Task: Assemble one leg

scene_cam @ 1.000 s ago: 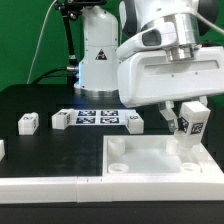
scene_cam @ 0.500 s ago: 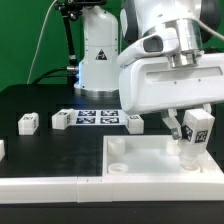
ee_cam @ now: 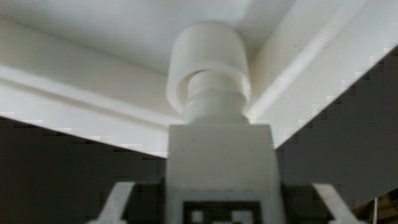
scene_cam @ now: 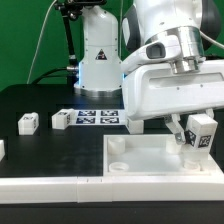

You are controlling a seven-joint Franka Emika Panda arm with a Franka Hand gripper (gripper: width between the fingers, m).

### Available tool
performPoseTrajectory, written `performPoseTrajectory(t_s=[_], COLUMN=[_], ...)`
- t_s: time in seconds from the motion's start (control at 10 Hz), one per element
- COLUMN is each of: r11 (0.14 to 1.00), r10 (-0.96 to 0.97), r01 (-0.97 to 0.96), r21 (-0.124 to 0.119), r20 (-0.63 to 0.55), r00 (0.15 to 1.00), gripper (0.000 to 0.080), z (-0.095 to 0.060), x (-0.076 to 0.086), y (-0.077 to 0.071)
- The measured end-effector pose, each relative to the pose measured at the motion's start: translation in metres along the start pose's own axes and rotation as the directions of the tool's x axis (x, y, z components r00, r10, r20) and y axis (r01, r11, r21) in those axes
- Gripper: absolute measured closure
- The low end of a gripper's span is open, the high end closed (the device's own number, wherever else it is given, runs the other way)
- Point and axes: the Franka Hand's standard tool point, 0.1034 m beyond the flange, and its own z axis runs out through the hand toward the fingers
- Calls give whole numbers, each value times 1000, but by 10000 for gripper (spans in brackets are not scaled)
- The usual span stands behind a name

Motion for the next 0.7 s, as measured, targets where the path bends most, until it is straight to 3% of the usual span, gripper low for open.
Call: performPoseTrajectory(t_s=[0.7], r11=[999], r10=[6], r01=[-9], r21=[-31], r20=[-85], r00=[996], gripper=[511], z=[5], x=[-18], y=[-2])
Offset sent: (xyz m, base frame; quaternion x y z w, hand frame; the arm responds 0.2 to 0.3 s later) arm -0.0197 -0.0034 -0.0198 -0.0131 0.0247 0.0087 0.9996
